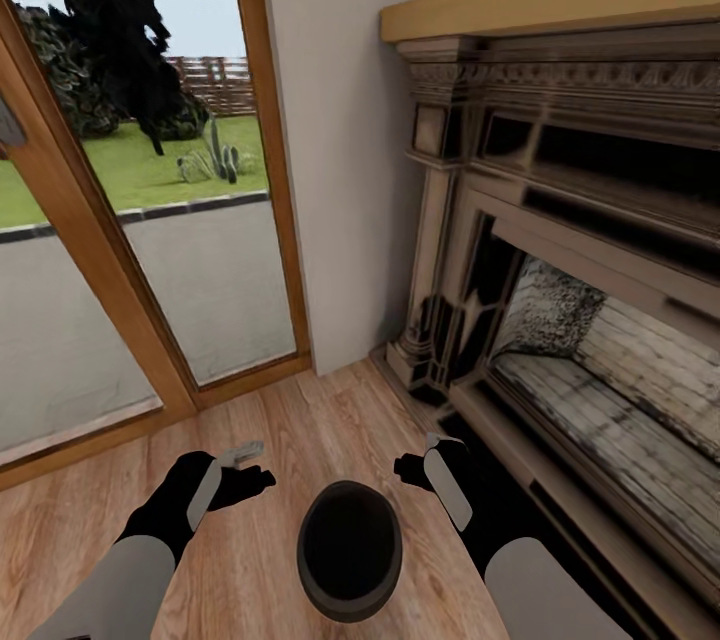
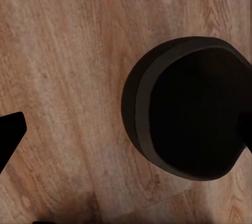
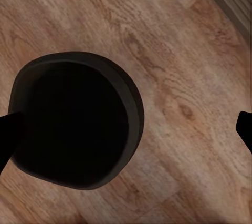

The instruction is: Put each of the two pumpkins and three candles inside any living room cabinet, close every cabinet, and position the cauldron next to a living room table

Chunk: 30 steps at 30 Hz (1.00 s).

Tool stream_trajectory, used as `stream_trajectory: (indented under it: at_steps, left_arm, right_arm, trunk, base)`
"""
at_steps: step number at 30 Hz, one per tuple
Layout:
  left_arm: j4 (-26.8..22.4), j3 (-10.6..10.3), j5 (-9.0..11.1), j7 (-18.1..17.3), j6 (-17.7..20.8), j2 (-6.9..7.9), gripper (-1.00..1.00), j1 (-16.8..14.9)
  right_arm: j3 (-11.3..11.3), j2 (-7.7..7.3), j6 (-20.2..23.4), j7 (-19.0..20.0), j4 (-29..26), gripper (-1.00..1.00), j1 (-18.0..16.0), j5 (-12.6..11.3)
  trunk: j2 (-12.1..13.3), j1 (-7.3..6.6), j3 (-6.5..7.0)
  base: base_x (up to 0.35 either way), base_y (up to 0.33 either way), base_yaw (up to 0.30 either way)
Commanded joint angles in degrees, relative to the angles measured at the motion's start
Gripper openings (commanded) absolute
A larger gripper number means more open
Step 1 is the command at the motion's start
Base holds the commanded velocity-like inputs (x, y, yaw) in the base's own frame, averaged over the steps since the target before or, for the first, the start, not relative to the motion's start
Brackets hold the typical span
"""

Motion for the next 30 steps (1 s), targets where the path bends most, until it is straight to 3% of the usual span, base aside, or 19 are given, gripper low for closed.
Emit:
stream_trajectory:
  at_steps: [1,16,22,30]
  left_arm:
    - [0.0,0.0,0.02,0.0,0.0,-0.01,1.0,0.0]
    - [0.0,0.0,0.04,0.0,-0.07,-0.07,1.0,0.0]
    - [0.0,-0.03,0.02,0.03,-0.19,-0.24,1.0,0.0]
    - [0.0,-0.24,-0.14,0.6,-0.38,-0.72,1.0,0.0]
  right_arm:
    - [0.0,0.0,-0.01,0.0,0.0,1.0,0.0,0.0]
    - [0.03,0.05,-0.08,0.0,0.0,1.0,0.0,-0.02]
    - [0.24,0.17,-0.25,0.0,0.0,1.0,0.06,0.06]
    - [5.49,1.27,-0.45,0.0,0.58,1.0,0.09,0.11]
  trunk:
    - [0.0,0.0,0.0]
    - [0.0,0.0,0.01]
    - [-2.41,1.32,-1.07]
    - [-5.61,3.07,-2.51]
  base:
    - [0.015,0.001,-0.023]
    - [0.025,0.01,-0.004]
    - [0.0,0.0,0.0]
    - [0.0,0.0,0.0]
